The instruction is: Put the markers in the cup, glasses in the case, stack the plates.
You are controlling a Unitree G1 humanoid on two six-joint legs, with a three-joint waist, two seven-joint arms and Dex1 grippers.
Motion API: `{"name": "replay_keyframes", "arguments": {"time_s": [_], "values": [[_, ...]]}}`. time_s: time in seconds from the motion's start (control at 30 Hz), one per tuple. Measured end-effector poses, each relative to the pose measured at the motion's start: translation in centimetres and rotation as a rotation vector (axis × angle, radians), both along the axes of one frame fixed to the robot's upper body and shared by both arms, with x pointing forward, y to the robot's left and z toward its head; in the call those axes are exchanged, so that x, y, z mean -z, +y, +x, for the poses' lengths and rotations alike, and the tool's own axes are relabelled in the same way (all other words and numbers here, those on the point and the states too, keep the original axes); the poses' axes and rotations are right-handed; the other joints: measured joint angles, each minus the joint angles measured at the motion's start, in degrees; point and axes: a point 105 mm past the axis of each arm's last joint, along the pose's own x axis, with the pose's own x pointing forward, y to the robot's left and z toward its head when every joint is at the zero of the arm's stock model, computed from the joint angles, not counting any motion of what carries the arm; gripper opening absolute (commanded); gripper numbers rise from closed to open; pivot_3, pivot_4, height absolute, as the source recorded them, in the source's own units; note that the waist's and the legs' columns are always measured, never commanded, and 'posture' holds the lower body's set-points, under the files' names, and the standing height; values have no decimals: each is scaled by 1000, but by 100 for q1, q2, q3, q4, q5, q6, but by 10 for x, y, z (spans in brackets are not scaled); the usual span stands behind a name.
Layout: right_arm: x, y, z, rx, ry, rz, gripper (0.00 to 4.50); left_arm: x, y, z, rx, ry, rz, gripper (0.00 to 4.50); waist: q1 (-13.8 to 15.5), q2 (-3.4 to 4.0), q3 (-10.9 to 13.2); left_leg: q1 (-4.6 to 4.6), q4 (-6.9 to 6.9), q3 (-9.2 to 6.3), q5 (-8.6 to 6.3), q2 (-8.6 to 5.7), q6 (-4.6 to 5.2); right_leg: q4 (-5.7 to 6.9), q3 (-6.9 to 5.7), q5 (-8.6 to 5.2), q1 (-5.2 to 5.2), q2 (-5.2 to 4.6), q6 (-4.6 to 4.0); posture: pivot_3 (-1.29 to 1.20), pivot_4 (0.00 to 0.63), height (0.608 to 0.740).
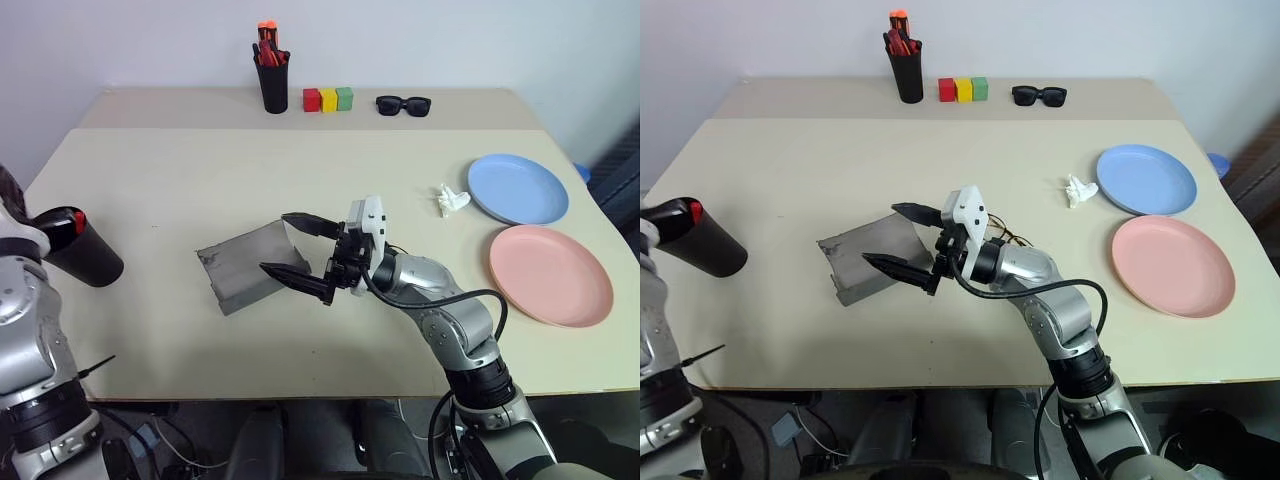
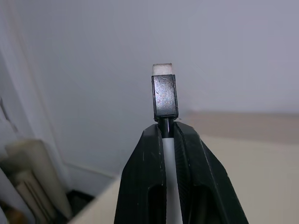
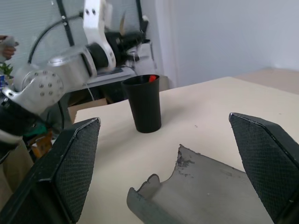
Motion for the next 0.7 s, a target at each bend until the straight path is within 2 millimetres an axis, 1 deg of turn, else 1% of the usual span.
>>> {"name": "replay_keyframes", "arguments": {"time_s": [0.13, 0.23, 0.3, 0.33, 0.37, 0.5, 0.57, 0.63, 0.67, 0.7], "values": [[1, 0, 1, -4, 4, -4, 4500, 7, -3, 2, 5, 13, -17, 48, -37, 0, 0, 0, -2, 0, 0, 0, 0, 0, 1, 0, -1, 0, 1, 0, 150, 740], [1, 0, 1, -4, 4, -4, 4500, 13, -3, 1, -4, 29, -21, 1195, -42, 1, 0, 5, -5, 1, 0, 0, 0, 1, 1, 0, -1, 0, 0, 0, 150, 740], [1, 0, 1, -3, 4, -4, 4500, 16, -3, 1, -10, 34, -34, 2159, -35, 1, 0, 4, -5, 1, 0, 0, 0, 0, 1, 0, -1, 0, 0, 0, 150, 740], [1, 0, 1, -2, 5, -4, 4500, 17, -3, 1, -14, 33, -35, 2738, -34, 0, 0, 4, -5, 1, 0, 0, 0, 0, 1, 0, 0, 0, 0, 0, 150, 740], [1, 0, 1, -1, 5, -4, 4500, 16, -2, 1, -18, 31, -36, 3188, -34, 1, 0, 4, -4, 1, 0, 0, 0, -1, 1, 0, 1, -1, 0, 0, 150, 740], [2, 0, 2, 6, 6, -6, 4500, 12, -2, 1, -25, 5, -33, 3188, -32, 0, 0, 4, -5, 1, 0, 0, 0, -1, 1, 0, 0, 0, 0, 0, 150, 740], [2, -1, 2, 12, 7, -8, 4500, 1, -7, 4, 2, -47, -33, 3188, -22, 0, 0, 3, -4, 1, 0, 0, 0, -2, 0, 0, 1, -1, 0, 0, 150, 740], [2, -2, 3, 19, 8, -12, 4500, -11, -16, 9, 71, -95, -33, 3188, -21, 0, 0, 2, -4, 2, 0, 0, 0, -4, 1, 0, 2, -1, 0, 0, 150, 740], [3, -3, 4, 25, 8, -14, 4500, -17, -27, 13, 139, -112, -29, 3188, -19, 0, 0, 1, -4, 2, 0, 0, 0, -5, 1, 0, 2, -2, 0, 0, 150, 740], [3, -3, 4, 28, 7, -16, 4500, -21, -40, 16, 216, -120, -20, 3458, -23, 0, 0, 1, -4, 2, 0, 0, 0, -5, 1, 0, 2, -2, 0, 0, 150, 740]]}}
